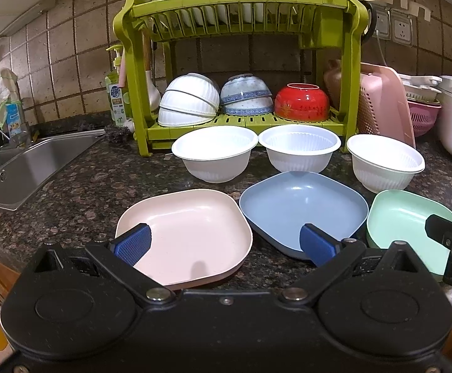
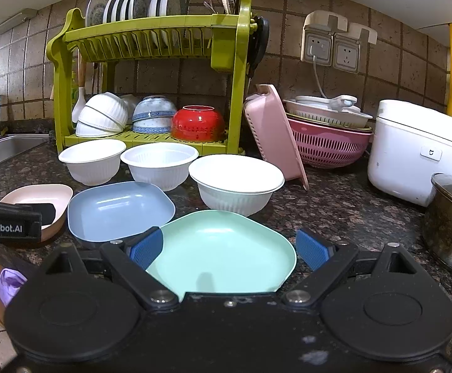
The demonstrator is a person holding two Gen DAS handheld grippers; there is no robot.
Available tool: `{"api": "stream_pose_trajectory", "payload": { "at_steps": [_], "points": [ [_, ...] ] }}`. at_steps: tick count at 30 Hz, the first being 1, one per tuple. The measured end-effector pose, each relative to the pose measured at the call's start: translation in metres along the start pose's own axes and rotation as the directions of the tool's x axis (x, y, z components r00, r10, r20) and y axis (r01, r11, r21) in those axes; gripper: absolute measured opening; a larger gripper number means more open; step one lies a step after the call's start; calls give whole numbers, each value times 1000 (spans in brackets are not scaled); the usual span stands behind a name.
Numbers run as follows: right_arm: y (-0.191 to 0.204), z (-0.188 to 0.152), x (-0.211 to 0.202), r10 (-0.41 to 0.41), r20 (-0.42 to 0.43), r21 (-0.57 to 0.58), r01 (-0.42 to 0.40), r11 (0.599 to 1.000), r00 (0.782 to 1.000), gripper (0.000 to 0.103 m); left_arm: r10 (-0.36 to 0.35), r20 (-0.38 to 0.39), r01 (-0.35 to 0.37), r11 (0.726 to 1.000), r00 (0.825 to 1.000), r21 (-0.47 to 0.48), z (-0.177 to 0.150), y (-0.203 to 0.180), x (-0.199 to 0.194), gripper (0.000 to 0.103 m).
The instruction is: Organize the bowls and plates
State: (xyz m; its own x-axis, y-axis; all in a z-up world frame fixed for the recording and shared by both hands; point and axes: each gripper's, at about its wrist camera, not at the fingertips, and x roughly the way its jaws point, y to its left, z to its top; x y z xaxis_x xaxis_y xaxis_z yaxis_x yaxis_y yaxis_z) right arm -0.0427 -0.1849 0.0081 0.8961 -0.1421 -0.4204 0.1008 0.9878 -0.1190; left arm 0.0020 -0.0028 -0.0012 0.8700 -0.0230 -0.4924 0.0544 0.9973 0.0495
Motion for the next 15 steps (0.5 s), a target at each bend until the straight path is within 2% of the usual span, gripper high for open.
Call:
{"api": "stream_pose_trajectory", "payload": {
  "at_steps": [15],
  "points": [
    [-1,-1,-1,1,-4,-11,-1,1000,1000,97,-2,-1,2,1000,1000,3,-1,-1,1,101]
  ]
}}
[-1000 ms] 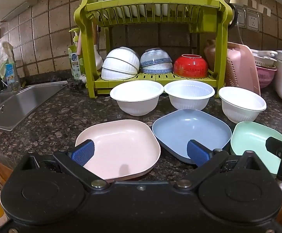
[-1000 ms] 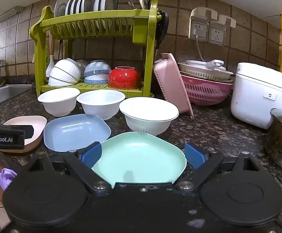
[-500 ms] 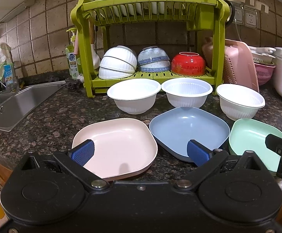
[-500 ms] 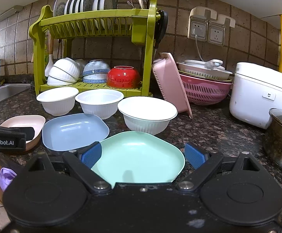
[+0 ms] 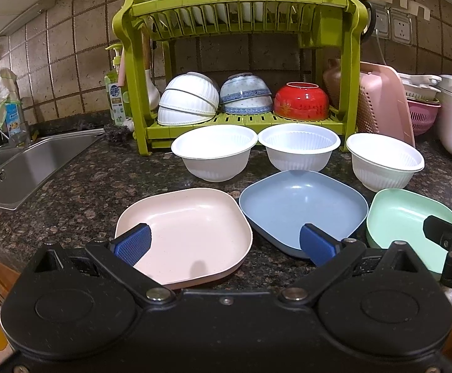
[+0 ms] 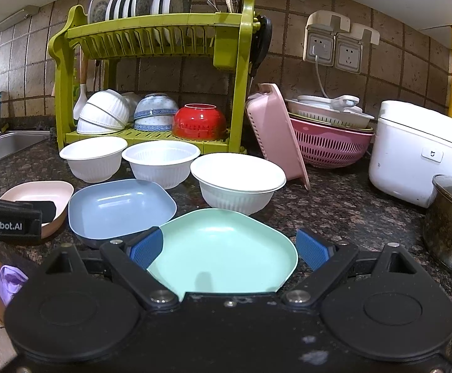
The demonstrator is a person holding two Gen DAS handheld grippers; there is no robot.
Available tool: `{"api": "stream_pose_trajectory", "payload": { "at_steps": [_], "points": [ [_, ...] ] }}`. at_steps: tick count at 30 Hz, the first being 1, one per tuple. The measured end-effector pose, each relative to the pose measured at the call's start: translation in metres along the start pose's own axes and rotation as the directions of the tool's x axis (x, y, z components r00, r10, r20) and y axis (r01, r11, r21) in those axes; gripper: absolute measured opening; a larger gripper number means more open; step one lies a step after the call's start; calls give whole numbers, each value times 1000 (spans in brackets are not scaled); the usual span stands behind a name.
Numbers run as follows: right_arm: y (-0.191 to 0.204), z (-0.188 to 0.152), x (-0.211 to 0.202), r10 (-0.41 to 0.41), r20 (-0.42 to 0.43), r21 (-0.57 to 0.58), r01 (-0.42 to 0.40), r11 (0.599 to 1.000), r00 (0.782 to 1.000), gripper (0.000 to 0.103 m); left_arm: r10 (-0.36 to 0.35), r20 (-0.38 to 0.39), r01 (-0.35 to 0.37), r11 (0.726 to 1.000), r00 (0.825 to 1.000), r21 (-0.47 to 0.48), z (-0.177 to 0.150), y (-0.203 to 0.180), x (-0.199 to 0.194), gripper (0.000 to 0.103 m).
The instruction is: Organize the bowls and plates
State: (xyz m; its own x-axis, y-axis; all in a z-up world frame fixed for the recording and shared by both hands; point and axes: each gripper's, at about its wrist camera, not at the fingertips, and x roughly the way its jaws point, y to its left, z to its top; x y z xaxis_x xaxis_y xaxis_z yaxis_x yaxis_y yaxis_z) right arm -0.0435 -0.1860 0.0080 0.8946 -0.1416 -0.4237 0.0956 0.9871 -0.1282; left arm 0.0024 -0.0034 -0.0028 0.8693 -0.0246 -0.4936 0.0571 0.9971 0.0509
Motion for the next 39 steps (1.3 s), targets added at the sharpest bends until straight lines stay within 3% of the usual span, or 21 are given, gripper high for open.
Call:
{"api": "stream_pose_trajectory", "payload": {
  "at_steps": [29,39],
  "points": [
    [4,1,-1,-7,13,-17,8,1000,1000,97,-3,2,3,1000,1000,1,-1,0,0,101],
    [3,3,-19,4,163,-10,-2,1000,987,97,32,84,-26,998,996,-65,7,13,-10,96]
  ]
}}
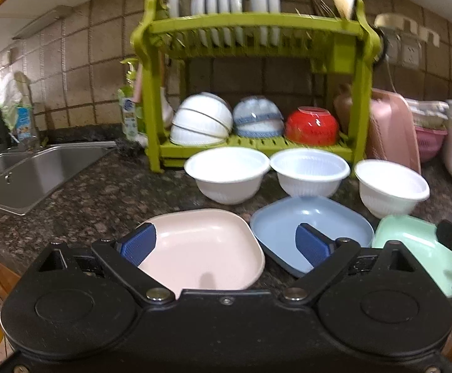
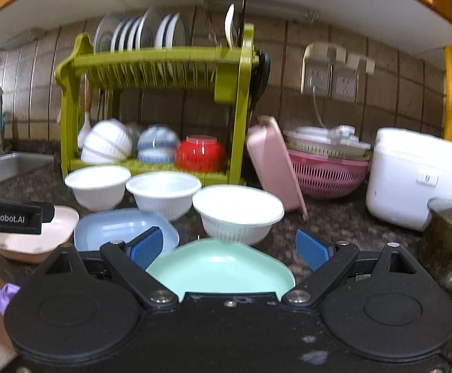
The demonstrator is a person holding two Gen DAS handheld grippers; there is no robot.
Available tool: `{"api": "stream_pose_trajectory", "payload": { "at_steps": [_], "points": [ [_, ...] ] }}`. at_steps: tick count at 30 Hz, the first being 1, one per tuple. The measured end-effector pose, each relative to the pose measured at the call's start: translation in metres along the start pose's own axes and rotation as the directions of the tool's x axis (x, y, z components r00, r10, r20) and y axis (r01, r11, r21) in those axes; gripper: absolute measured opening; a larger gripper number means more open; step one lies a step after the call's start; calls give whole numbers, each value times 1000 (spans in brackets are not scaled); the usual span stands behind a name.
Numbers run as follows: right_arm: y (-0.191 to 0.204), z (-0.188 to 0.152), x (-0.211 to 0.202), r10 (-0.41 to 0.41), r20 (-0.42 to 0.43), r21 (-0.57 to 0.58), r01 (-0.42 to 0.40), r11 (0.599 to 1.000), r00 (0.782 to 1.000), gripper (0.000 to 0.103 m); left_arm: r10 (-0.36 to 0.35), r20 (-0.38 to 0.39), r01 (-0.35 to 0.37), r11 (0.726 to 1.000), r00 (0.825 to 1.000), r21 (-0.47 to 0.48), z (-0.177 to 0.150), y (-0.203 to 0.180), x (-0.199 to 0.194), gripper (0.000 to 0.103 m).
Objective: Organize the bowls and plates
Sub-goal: 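Move both grippers to the pink plate and grasp its rim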
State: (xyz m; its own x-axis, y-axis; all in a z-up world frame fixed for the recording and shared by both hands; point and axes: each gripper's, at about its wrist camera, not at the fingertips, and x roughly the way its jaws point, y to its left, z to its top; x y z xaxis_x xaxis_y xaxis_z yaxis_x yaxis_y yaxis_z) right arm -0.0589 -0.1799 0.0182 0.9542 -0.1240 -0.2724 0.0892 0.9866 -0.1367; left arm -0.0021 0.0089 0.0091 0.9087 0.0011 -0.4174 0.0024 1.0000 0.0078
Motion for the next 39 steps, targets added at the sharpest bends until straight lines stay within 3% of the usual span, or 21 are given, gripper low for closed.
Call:
{"api": "stream_pose_trajectory", "payload": {
  "at_steps": [5,10,14,17,23,25,28,32,35,37,39],
  "points": [
    [8,0,1,38,-8,-46,-39,998,999,89,21,1,-21,998,1000,-66,9,20,3,95],
    [22,-1,1,96,-13,-92,-97,991,995,82,18,-52,-27,984,998,-176,17,53,9,93],
    [35,2,-1,210,-42,-82,-212,974,977,81,49,-100,-70,973,994,-218,23,73,15,93],
    [47,5,1,290,-95,-78,-297,952,952,81,38,-131,-66,973,991,-219,27,84,20,93],
    [73,14,2,454,-168,-43,-466,884,875,78,-3,-203,-35,983,979,-183,39,102,35,92],
    [85,19,8,501,-207,-45,-520,853,840,62,7,-220,-47,983,975,-177,45,107,43,88],
    [100,28,20,543,-261,7,-561,828,798,58,27,-243,-66,986,970,-153,56,112,55,85],
    [113,34,35,587,-318,110,-586,803,745,58,4,-268,-50,985,963,-164,64,122,69,78],
    [119,29,39,568,-328,122,-562,818,755,53,-27,-295,-32,980,955,-194,57,128,76,75],
    [122,24,42,543,-350,125,-536,835,764,46,-49,-336,-10,985,940,-171,49,127,82,66],
    [121,18,49,527,-375,147,-513,846,762,46,-61,-370,11,990,927,-138,42,124,87,63]
  ]
}}
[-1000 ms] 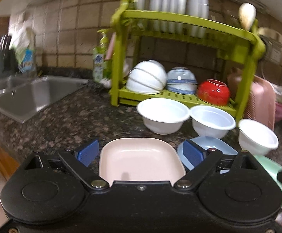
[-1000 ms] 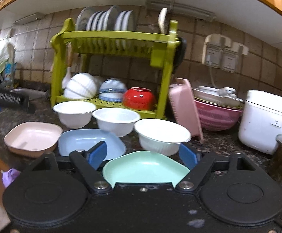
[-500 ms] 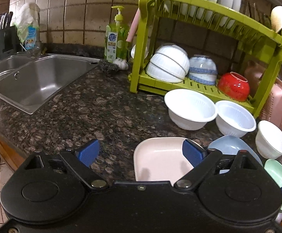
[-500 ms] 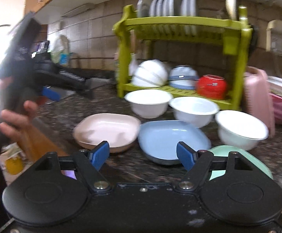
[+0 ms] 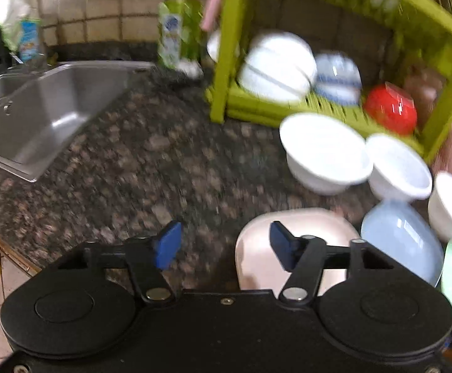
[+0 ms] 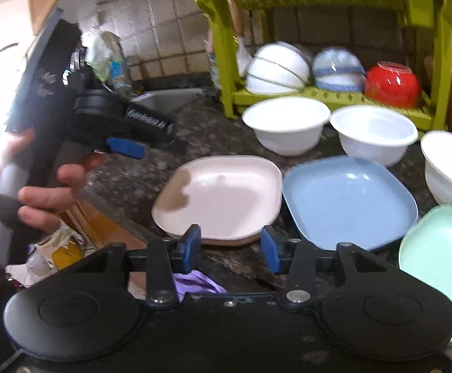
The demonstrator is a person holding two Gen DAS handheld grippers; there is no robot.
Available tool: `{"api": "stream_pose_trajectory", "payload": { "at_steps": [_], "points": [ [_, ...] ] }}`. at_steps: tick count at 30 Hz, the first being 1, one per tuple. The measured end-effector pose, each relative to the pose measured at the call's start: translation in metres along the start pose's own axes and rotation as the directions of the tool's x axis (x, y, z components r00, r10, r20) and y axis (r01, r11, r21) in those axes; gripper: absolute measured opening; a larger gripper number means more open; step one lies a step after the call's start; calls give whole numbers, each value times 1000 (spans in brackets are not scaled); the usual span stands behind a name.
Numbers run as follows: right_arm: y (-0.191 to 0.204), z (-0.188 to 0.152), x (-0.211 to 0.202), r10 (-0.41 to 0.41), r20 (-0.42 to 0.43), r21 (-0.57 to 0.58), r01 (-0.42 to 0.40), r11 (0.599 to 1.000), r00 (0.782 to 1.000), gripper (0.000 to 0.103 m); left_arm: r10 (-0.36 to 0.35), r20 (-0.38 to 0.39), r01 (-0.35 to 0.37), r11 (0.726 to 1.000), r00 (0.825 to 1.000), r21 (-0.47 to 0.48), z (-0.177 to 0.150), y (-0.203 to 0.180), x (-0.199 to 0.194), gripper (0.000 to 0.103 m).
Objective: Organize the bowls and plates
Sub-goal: 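Move both grippers to the pink plate and grasp its rim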
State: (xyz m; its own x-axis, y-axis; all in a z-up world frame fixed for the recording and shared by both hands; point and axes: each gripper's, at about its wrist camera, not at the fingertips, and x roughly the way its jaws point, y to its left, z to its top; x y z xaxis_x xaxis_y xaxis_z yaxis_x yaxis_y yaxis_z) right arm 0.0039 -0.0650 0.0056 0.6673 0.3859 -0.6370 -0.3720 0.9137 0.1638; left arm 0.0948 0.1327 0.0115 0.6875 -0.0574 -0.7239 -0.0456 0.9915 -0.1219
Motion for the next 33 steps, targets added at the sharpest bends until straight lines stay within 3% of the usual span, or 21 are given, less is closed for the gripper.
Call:
{"api": "stream_pose_trajectory", "payload": {
  "at_steps": [5,13,21,23,27,28,29,33],
  "points": [
    [-9,-1,8,-8,-35,77,10,997,999,45,-3,-45,5,999,999,40,-8,-1,12,61],
    [-13,16,26,-29,-38,159,35,987,999,45,-59,-88,60,998,994,14,-7,3,19,56],
    [-11,20,43,-60,-74,179,72,981,995,45,-40,-109,46,997,993,60,-13,-4,28,56],
    [-10,20,45,-78,-72,177,90,980,994,45,-42,-123,49,997,992,60,-14,-4,31,51],
    [-10,21,51,-98,-80,171,111,979,992,31,-56,-126,63,996,991,57,-15,-3,29,50],
    [-9,21,52,-103,-81,166,115,979,991,27,-67,-129,74,996,989,53,-15,-3,29,45],
    [-9,22,54,-107,-78,159,118,980,991,26,-77,-135,84,995,988,50,-15,-2,28,39],
    [-3,27,61,-104,-86,140,116,983,991,24,-68,-133,74,997,989,37,-15,0,28,36]
  ]
}}
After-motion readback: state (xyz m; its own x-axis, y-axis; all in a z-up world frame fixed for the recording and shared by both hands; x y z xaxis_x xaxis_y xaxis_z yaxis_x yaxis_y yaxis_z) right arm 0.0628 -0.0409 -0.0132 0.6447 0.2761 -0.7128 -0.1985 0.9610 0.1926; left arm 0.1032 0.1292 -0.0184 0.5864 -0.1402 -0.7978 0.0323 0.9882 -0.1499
